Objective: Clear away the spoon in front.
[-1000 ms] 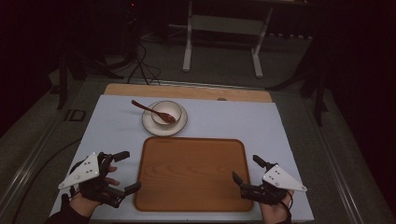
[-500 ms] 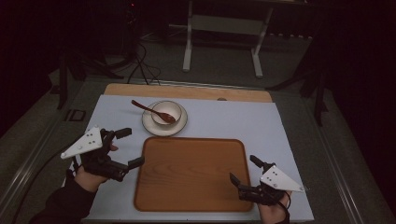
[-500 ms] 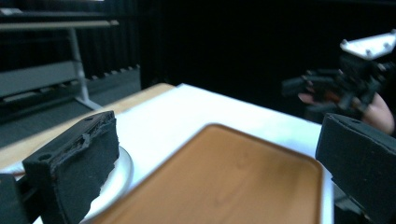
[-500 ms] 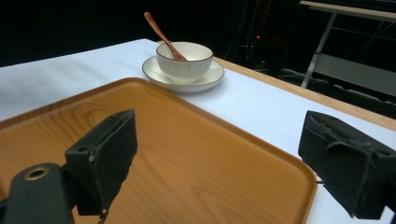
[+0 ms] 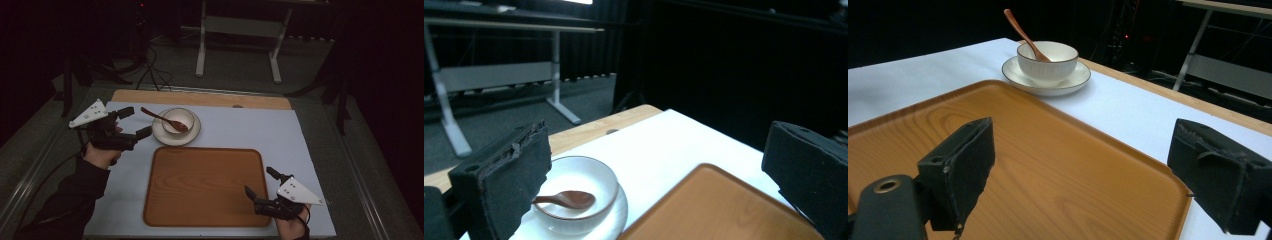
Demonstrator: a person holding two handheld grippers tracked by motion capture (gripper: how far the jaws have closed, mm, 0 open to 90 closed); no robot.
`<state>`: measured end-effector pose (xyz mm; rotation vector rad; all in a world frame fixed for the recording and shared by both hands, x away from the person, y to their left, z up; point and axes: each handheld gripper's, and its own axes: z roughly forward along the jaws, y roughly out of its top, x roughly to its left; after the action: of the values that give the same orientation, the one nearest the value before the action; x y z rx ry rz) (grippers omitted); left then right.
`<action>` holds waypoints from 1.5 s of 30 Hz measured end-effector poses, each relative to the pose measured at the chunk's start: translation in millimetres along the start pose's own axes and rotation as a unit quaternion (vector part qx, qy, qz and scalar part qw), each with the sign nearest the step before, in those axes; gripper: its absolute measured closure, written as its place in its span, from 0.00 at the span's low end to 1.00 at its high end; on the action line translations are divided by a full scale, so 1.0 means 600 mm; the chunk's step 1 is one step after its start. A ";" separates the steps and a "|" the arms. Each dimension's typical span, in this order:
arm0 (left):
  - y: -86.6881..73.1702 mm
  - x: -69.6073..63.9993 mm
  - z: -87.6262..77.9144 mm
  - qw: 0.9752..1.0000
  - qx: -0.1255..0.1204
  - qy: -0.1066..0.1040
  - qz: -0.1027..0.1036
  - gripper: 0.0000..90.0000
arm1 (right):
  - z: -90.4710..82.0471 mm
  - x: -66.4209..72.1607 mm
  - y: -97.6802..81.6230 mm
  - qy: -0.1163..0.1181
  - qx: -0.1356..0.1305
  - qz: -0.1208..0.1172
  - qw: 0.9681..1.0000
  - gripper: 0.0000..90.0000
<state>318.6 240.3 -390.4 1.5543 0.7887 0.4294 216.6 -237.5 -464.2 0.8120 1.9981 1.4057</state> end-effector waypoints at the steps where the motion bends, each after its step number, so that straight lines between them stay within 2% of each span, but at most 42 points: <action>1: -0.001 0.006 0.003 1.000 -0.002 0.014 -0.004 0.00 | 0.000 -0.001 0.000 0.001 0.000 0.001 1.000 0.13; 3: -0.002 0.017 0.010 0.999 -0.005 0.029 -0.012 0.01 | 0.000 -0.002 -0.001 0.001 0.001 0.002 1.000 0.13; 5: -0.002 0.017 0.010 0.999 -0.005 0.029 -0.012 0.01 | 0.000 -0.002 -0.001 0.001 0.001 0.003 1.000 0.13; 6: -0.008 0.039 0.027 0.998 -0.002 0.054 -0.029 0.01 | 0.001 -0.003 -0.001 0.003 0.004 0.004 1.000 0.13; 8: -0.014 0.049 0.037 0.997 -0.001 0.066 -0.041 0.03 | 0.001 -0.002 -0.001 0.003 0.005 0.003 1.000 0.13; 10: -0.017 0.054 0.042 0.996 0.002 0.069 -0.049 0.04 | 0.001 -0.002 -0.001 0.004 0.004 0.003 1.000 0.13; 11: -0.023 0.062 0.051 0.995 0.004 0.077 -0.061 0.04 | 0.001 -0.002 -0.001 0.005 0.004 0.003 1.000 0.13; 15: -0.032 0.078 0.066 0.991 0.005 0.083 -0.101 0.04 | 0.003 -0.002 -0.002 0.008 0.006 0.004 1.000 0.13; 16: -0.032 0.078 0.066 0.991 0.005 0.083 -0.101 0.04 | 0.003 -0.002 -0.002 0.008 0.006 0.004 1.000 0.13; 17: -0.039 0.090 0.073 0.987 0.000 0.090 -0.133 0.04 | 0.003 -0.002 -0.002 0.009 0.006 0.004 1.000 0.13; 21: -0.054 0.109 0.082 0.979 -0.009 0.110 -0.174 0.04 | 0.003 -0.001 -0.002 0.013 0.007 0.003 1.000 0.13; 22: -0.054 0.109 0.082 0.979 -0.009 0.110 -0.174 0.04 | 0.003 -0.001 -0.002 0.013 0.007 0.003 1.000 0.13; 23: -0.062 0.117 0.086 0.974 -0.014 0.121 -0.190 0.04 | 0.003 -0.001 -0.002 0.013 0.007 0.003 1.000 0.13; 24: -0.064 0.120 0.087 0.974 -0.014 0.120 -0.193 0.04 | 0.003 -0.001 -0.002 0.015 0.007 0.004 1.000 0.13; 27: -0.075 0.128 0.094 0.969 -0.013 0.136 -0.204 0.05 | 0.003 -0.001 -0.003 0.017 0.007 0.006 1.000 0.13; 29: -0.075 0.128 0.094 0.969 -0.013 0.136 -0.204 0.05 | 0.003 -0.001 -0.003 0.017 0.006 0.006 1.000 0.13; 30: -0.090 0.139 0.102 0.962 -0.016 0.149 -0.227 0.06 | 0.003 -0.002 -0.003 0.019 0.006 0.008 1.000 0.13; 33: -0.101 0.147 0.112 0.958 -0.015 0.151 -0.244 0.06 | 0.002 -0.002 -0.003 0.020 0.005 0.008 1.000 0.13; 34: -0.101 0.147 0.112 0.958 -0.015 0.151 -0.244 0.08 | 0.002 -0.002 -0.003 0.020 0.005 0.008 1.000 0.13; 35: -0.107 0.151 0.117 0.953 -0.020 0.153 -0.259 0.08 | 0.002 -0.002 -0.003 0.020 0.005 0.009 1.000 0.13; 37: -0.113 0.156 0.122 0.949 -0.020 0.154 -0.274 0.09 | 0.002 -0.002 -0.003 0.021 0.005 0.010 1.000 0.13; 39: -0.119 0.158 0.128 0.946 -0.018 0.161 -0.281 0.12 | 0.003 -0.002 -0.004 0.023 0.006 0.012 1.000 0.13; 40: -0.122 0.160 0.130 0.945 -0.021 0.157 -0.284 0.16 | 0.003 -0.003 -0.004 0.023 0.006 0.012 1.000 0.13; 41: -0.126 0.160 0.135 0.944 -0.020 0.159 -0.289 0.17 | 0.003 -0.003 -0.004 0.024 0.006 0.012 1.000 0.13; 42: -0.126 0.160 0.135 0.944 -0.020 0.159 -0.289 0.21 | 0.003 -0.003 -0.004 0.024 0.006 0.012 1.000 0.13; 44: -0.132 0.161 0.141 0.942 -0.019 0.162 -0.294 0.27 | 0.003 -0.004 -0.005 0.027 0.006 0.015 0.999 0.13; 45: -0.134 0.162 0.143 0.939 -0.023 0.162 -0.301 0.33 | 0.003 -0.004 -0.005 0.027 0.006 0.015 0.999 0.13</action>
<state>425.8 245.4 -498.7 1.1287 1.4441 0.2444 219.3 -238.9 -467.2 0.8210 2.0452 1.4491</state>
